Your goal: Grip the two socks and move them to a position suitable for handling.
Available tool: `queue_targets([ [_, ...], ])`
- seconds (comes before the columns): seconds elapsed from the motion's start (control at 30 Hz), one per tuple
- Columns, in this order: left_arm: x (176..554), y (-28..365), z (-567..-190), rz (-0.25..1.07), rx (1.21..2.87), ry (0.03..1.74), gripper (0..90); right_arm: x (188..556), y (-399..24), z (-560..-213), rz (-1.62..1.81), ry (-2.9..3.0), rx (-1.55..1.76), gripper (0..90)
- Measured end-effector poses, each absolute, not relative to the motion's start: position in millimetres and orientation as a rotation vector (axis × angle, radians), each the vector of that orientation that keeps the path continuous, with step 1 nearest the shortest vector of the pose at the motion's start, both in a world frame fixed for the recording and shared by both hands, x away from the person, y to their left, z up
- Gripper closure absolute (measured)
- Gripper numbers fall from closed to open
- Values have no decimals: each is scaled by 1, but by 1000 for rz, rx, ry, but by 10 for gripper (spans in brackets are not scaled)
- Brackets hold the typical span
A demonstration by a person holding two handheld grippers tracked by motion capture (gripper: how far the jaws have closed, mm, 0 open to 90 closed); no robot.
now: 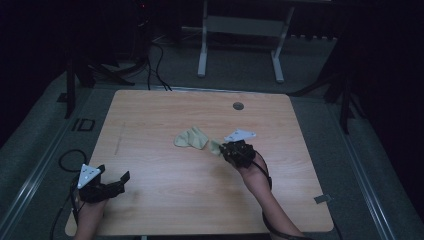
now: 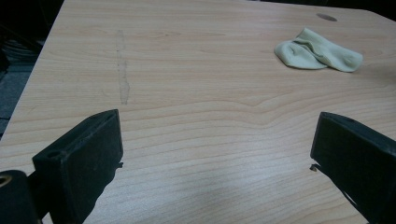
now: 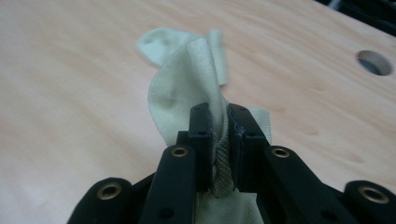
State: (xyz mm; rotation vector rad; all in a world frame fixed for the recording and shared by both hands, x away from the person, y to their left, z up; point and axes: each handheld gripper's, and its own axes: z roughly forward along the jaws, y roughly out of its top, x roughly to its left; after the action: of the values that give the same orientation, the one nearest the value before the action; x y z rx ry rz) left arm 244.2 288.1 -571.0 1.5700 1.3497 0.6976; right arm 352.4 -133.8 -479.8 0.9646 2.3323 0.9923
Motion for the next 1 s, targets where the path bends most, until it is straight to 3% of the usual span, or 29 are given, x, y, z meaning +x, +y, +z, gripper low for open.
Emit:
queue_targets([
  [0.43,243,269,-567,627,1584,1251,22,291,-114,-522,977,2432,921,805],
  [0.67,242,238,-566,571,1786,1110,23,279,-100,-553,931,2521,911,792],
  [0.73,241,231,-567,564,1828,1081,23,277,-98,-558,931,2523,921,761],
  [1.0,240,199,-564,496,1887,988,23,270,-93,-563,951,2519,904,471],
])
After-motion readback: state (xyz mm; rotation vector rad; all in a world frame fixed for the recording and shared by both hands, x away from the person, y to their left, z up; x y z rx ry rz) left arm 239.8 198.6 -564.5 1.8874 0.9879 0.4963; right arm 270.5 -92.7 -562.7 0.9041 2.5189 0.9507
